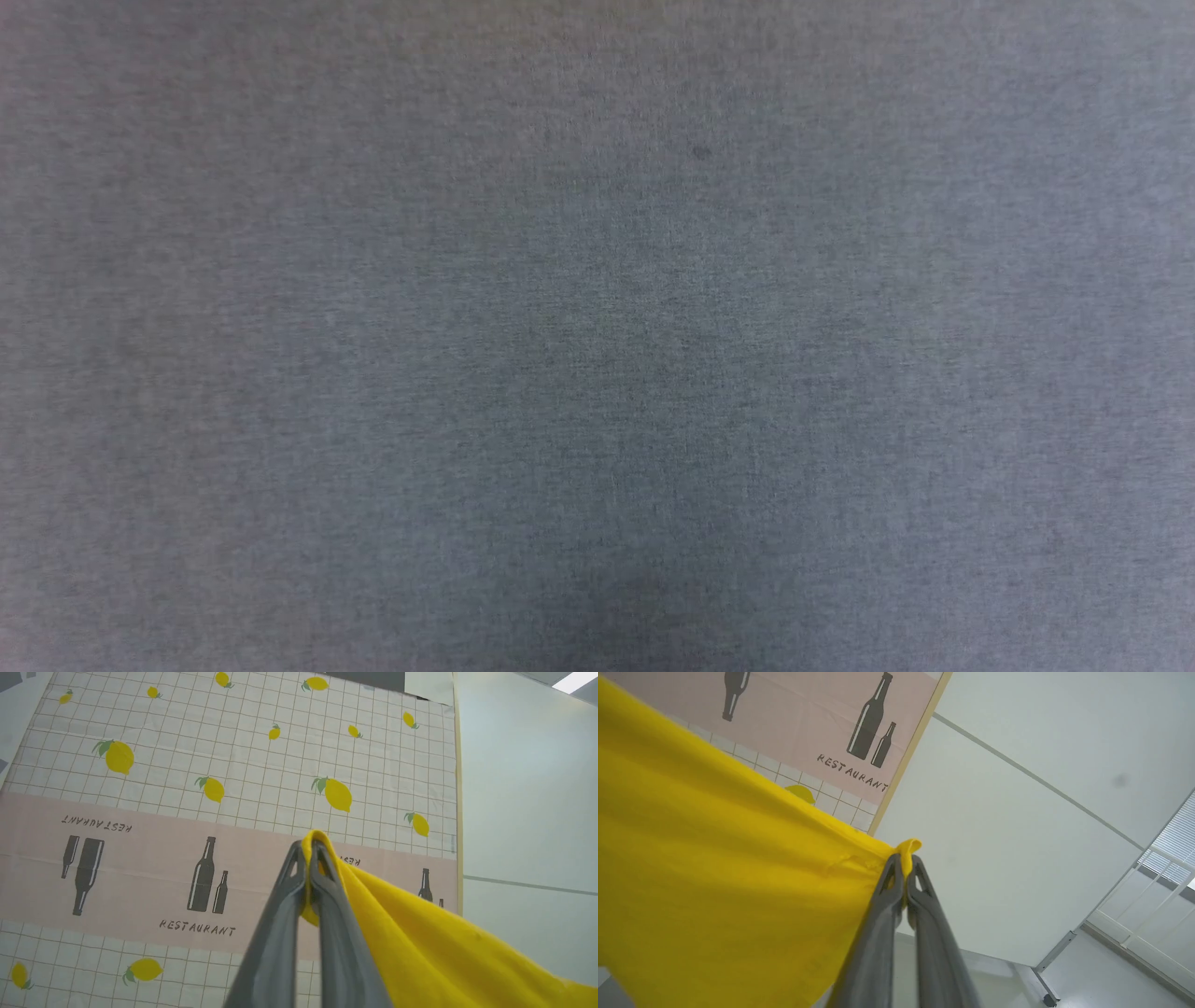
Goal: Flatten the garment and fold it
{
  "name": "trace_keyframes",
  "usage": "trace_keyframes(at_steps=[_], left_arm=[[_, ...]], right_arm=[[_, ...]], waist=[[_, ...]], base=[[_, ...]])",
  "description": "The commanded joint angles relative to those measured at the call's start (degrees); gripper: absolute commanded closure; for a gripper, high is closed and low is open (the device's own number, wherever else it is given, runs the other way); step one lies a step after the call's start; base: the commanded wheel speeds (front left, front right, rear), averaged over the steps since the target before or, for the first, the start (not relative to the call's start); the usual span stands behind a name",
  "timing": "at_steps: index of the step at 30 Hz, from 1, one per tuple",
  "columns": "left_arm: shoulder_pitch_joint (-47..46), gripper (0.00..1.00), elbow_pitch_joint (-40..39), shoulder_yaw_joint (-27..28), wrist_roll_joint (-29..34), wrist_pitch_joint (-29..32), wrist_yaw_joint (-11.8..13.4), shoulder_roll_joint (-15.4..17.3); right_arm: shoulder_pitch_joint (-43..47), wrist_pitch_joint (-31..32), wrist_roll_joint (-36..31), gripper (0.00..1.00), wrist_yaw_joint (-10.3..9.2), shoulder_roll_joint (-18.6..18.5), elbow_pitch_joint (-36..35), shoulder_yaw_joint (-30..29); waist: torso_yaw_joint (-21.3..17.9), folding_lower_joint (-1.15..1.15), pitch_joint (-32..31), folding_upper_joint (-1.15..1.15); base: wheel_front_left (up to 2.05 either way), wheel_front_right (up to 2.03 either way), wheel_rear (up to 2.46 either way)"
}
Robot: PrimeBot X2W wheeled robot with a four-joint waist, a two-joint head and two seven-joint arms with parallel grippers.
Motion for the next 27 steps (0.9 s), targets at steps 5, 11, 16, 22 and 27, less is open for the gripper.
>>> trace_keyframes(at_steps=[5, 11, 16, 22, 27], left_arm=[[8.2, 1.0, 7.2, -2.0, 1.7, -1.6, -1.7, 2.0], [23.6, 1.0, 15.0, -6.1, 3.0, 1.7, -3.4, 3.5], [37.2, 1.0, 17.3, -9.1, 0.7, 9.0, -5.8, 3.6], [54.5, 1.0, 12.9, -12.1, -4.7, 18.9, -7.8, 3.3], [69.2, 1.0, 4.1, -13.5, -9.6, 26.7, -7.4, 3.4]], right_arm=[[4.3, -5.1, 0.0, 1.0, -0.1, 1.1, 5.1, 0.3], [15.2, -9.4, 3.5, 1.0, -0.1, 2.6, 11.1, 3.1], [25.6, -11.6, 8.6, 1.0, -0.1, 2.9, 13.2, 6.0], [39.4, -10.6, 13.7, 1.0, -0.1, 1.6, 12.2, 8.4], [50.5, -8.4, 16.3, 1.0, -0.1, 0.4, 9.7, 8.1]], waist=[[0.8, -0.02, 0.9, 0.0], [2.2, -0.02, -4.1, 0.0], [3.4, -0.02, -9.9, 0.0], [4.5, -0.02, -17.1, 0.0], [5.3, -0.02, -21.9, 0.0]], base=[[0.0, 0.0, 0.0], [0.0, 0.0, 0.0], [0.0, 0.0, 0.0], [0.0, 0.0, 0.0], [0.0, 0.0, 0.0]])
